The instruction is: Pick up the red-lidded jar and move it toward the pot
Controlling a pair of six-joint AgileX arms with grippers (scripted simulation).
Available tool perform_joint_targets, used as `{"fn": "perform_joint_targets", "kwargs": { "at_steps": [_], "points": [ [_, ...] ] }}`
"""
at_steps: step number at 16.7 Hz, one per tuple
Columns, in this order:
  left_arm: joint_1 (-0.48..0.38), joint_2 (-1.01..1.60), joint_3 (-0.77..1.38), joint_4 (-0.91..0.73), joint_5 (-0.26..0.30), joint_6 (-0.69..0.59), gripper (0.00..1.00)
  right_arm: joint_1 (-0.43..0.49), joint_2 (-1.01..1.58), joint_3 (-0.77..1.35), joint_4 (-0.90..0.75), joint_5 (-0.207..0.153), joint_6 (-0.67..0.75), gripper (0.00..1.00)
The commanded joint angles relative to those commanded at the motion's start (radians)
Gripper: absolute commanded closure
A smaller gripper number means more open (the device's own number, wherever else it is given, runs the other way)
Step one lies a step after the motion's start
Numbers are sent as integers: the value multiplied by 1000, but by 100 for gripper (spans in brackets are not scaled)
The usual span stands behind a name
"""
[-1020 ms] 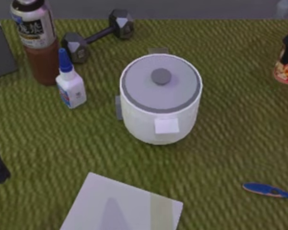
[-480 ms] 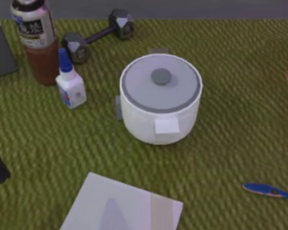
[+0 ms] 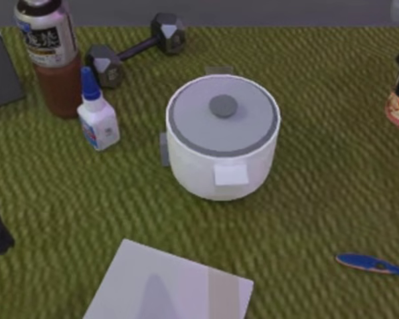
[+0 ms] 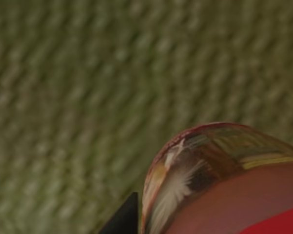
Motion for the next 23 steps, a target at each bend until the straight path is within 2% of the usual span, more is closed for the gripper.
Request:
{"fn": "perform_joint_targets", "kwargs": {
  "at_steps": [9,13,16,23],
  "points": [
    [0,0,0,0,0,0,0,217,-66,-238,200,185,695,100],
    [0,0,0,0,0,0,0,293,-102,-324,282,254,923,100],
    [0,0,0,0,0,0,0,317,-117,-349,311,278,986,100],
    [0,0,0,0,0,0,0,314,-96,-370,349,275,985,100]
  ]
}}
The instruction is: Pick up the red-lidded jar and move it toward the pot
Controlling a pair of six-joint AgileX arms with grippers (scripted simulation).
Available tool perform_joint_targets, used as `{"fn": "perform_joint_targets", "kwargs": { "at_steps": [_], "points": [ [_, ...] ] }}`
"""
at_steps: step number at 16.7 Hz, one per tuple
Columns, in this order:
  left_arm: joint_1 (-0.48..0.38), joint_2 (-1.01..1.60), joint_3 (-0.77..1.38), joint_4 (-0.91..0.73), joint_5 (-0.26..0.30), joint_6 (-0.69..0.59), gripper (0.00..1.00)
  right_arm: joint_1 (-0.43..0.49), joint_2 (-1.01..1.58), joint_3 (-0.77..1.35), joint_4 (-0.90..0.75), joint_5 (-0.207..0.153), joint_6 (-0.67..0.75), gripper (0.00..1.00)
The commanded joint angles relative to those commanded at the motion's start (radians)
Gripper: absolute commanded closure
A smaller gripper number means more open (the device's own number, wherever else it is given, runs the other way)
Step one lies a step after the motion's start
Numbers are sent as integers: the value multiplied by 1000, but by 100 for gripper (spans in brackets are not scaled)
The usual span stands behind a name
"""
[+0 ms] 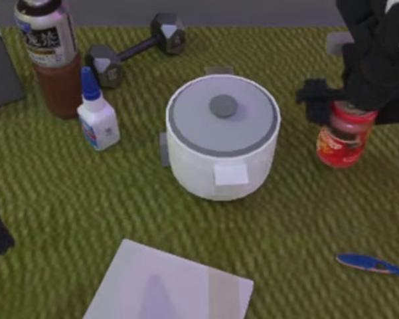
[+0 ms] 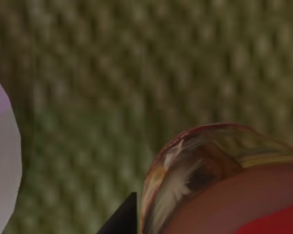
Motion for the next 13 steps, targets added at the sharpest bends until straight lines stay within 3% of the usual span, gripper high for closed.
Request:
{"fn": "perform_joint_targets", "kwargs": {
  "at_steps": [4,9,13],
  "points": [
    [0,0,0,0,0,0,0,-2,46,-59,113,2,-1,100],
    [0,0,0,0,0,0,0,-2,57,-70,132,2,-1,100],
    [0,0,0,0,0,0,0,-2,57,-70,132,2,-1,70]
  ]
}}
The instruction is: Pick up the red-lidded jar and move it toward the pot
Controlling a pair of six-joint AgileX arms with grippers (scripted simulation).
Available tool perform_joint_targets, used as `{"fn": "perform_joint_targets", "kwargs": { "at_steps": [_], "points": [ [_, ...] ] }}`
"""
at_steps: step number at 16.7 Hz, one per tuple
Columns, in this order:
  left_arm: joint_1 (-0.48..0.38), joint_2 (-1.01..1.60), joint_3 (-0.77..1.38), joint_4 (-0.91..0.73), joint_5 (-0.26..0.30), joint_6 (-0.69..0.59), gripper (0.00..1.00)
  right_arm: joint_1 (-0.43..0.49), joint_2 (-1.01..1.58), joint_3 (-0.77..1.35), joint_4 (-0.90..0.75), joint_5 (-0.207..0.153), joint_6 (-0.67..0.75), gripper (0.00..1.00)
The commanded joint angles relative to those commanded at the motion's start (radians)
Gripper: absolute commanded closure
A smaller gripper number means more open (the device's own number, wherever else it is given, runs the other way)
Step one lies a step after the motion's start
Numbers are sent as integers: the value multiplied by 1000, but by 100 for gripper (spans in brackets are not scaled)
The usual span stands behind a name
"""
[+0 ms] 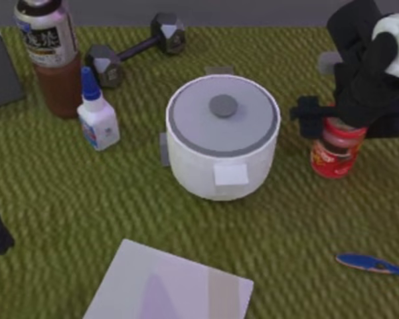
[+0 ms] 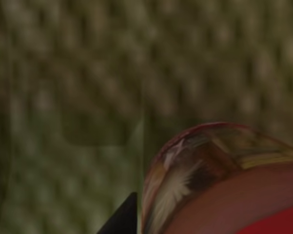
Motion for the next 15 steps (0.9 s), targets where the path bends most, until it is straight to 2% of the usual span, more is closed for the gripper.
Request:
{"fn": "perform_joint_targets", "kwargs": {
  "at_steps": [9,15],
  "points": [
    [0,0,0,0,0,0,0,0,0,0,0,0,0,2],
    [0,0,0,0,0,0,0,0,0,0,0,0,0,0]
  ]
}}
